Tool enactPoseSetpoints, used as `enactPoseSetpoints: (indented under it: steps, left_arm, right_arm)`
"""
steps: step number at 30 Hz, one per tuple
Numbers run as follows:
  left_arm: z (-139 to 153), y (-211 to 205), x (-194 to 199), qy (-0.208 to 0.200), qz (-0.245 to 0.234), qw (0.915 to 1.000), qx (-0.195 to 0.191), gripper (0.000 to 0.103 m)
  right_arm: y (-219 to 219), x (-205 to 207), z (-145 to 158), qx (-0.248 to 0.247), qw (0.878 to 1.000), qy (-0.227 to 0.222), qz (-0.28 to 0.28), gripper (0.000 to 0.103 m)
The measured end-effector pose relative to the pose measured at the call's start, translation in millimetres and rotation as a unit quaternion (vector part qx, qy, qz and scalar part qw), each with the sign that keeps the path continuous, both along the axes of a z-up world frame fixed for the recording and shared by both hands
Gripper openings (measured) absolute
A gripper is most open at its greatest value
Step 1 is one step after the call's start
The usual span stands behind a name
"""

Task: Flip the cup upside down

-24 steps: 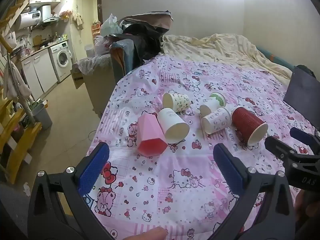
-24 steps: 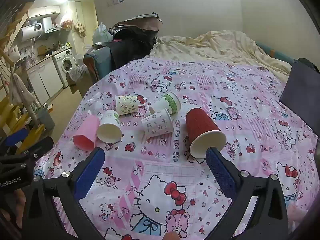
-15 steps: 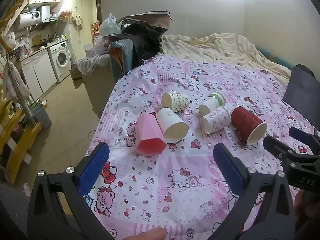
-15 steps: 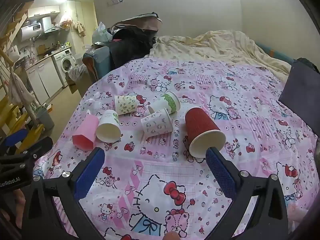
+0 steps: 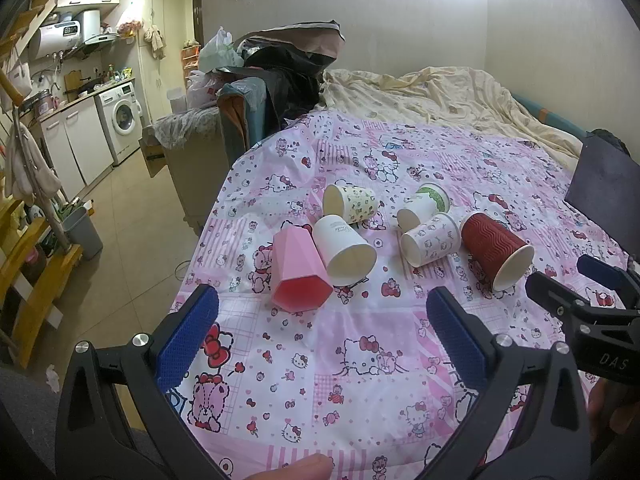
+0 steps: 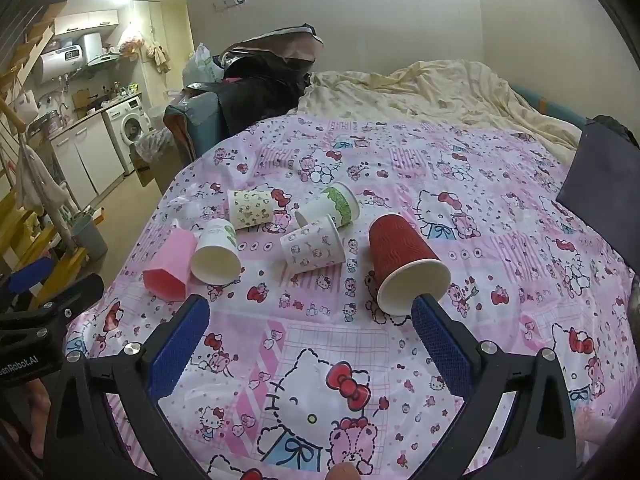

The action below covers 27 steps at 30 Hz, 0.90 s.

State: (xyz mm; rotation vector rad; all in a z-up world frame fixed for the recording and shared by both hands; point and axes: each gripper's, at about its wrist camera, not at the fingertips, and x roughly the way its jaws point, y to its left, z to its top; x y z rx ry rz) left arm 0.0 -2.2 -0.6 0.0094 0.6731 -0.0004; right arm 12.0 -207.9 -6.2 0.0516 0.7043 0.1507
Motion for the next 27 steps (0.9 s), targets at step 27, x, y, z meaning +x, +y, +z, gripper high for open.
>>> enactPoseSetpoints:
  steps: [27]
  left_arm:
    - [0.2,1.6,0.6,0.001,-0.001,1.0000,-0.001,0.103]
  right_arm:
    - [-2.6,0.3,-1.7,-0.001,1.000,0.002,-0.002,0.103]
